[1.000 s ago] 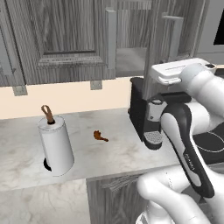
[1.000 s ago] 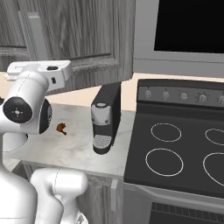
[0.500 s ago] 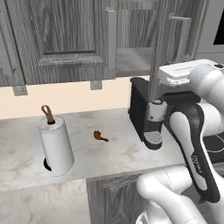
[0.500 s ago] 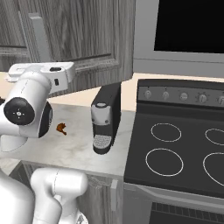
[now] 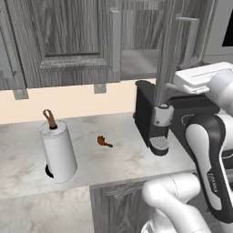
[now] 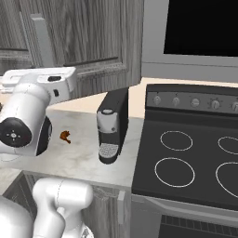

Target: Retrieve the tupperware from the cabinet, then place the raw meat into the tupperware to avoid contamination.

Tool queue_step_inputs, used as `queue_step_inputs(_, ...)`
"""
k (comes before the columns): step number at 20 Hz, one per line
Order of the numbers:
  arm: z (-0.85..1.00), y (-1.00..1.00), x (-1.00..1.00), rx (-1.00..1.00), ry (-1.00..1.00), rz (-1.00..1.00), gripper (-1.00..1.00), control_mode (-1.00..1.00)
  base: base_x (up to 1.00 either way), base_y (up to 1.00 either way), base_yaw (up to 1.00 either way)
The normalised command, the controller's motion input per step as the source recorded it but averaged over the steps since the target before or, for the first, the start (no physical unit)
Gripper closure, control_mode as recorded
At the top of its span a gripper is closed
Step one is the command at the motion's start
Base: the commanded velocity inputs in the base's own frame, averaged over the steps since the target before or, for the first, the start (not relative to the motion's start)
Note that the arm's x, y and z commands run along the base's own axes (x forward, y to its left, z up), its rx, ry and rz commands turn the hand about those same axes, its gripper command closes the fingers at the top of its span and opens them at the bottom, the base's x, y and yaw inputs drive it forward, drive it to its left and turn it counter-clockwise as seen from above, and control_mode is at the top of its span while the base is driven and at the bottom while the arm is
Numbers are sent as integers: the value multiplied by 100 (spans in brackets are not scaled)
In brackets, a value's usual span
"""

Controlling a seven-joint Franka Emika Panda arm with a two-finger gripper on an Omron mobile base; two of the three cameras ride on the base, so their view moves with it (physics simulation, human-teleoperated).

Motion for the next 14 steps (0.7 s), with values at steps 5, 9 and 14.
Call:
queue_step_inputs(5,14,5,-45,-5,-10,3,-100,-100,0,0,0)
queue_step_inputs(9,17,30,-43,-20,0,2,-100,-100,0,0,0)
queue_step_inputs(14,11,46,-37,-29,7,0,-100,-100,0,0,0)
